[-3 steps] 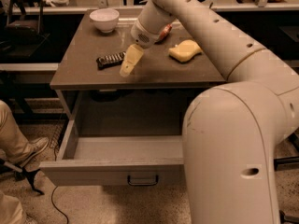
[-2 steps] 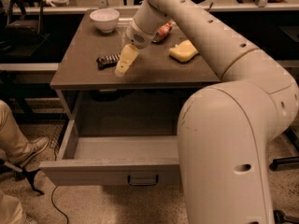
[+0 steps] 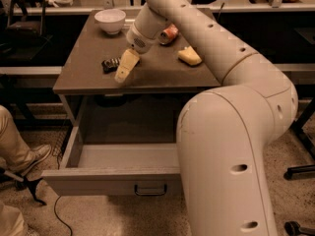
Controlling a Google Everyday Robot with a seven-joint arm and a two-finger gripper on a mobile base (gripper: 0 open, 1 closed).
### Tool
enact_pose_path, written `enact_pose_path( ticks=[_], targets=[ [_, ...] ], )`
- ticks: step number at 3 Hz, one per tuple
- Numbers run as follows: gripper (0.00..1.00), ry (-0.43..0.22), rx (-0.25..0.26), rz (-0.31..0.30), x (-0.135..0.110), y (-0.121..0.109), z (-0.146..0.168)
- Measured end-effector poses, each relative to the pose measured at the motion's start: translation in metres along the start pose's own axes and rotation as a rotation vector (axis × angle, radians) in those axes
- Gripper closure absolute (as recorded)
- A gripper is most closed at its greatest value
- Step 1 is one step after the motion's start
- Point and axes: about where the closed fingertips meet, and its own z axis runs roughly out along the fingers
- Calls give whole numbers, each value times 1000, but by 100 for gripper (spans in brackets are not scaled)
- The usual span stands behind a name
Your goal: Place rxbar chocolate into top drawer
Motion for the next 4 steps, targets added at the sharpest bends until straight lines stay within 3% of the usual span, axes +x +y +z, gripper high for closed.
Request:
enact_pose_path(
  ticks=[1,2,4],
  targets=[
    [0,0,-2,-14,0,-4,7],
    [18,2,1,-27,1,-8,9],
    [65,-4,5,-45,2,-10,7]
  ],
)
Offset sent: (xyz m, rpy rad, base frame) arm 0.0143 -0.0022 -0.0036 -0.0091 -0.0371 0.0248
